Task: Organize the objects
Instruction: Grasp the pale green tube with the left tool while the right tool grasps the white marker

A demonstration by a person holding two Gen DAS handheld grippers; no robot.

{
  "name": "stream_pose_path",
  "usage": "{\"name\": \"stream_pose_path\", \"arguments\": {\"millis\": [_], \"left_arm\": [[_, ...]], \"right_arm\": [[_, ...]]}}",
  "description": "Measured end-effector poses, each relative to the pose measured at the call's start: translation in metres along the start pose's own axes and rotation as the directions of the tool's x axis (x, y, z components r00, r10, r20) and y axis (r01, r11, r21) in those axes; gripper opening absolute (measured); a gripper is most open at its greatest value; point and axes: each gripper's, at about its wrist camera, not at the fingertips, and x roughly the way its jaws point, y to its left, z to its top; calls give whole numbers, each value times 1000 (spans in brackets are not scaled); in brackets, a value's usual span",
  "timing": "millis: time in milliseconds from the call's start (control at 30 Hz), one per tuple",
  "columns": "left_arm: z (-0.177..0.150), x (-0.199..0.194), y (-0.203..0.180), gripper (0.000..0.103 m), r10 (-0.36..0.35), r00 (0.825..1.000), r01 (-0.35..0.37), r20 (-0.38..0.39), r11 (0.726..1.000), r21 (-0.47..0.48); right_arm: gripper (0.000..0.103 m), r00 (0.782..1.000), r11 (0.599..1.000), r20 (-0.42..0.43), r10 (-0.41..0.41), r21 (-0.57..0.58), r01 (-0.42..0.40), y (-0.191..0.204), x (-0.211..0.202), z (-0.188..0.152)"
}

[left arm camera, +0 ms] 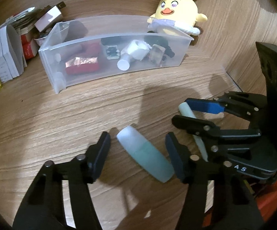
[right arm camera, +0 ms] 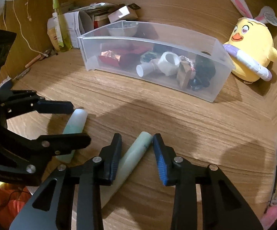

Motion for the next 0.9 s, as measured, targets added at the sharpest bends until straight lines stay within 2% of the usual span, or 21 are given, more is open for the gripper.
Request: {"name": "stream_pose_path", "arguments": {"millis": [100, 200, 267, 533, 767, 800, 900], "left_arm": [[3, 2, 0, 43, 0, 1000, 0, 1, 1000, 3], [4, 3, 1, 34, -11, 1000, 11, 1, 1000, -4], [5, 4, 2, 25, -35, 999, 35, -5, 999, -8], [4, 1, 2, 24, -29, 999, 28, -26, 999, -21], [-4, -3, -3, 24, 3, 1000, -3, -23, 1000, 9], [-5, -3, -3, 24, 10, 1000, -10, -20, 1000, 11], [-6, -3, -4, 24, 18, 1000, -18, -11, 1000, 8]], "right_arm": [[31, 1000, 1000, -9, 9, 19, -9, -3, -2, 1], [32, 998, 997, -25, 63, 47, -62, -9, -7, -1], [32, 998, 997, -30, 60, 44, -58, -9, -10, -3], [33, 996, 998, -61, 66, 9, -66, 4, -18, -14], [33, 998, 999, -36, 42, 23, -41, 3, -19, -19], [33, 999, 999, -32, 37, 25, -37, 3, -19, -19], [20, 1000, 999, -15, 25, 33, -24, 4, -19, -20]]}}
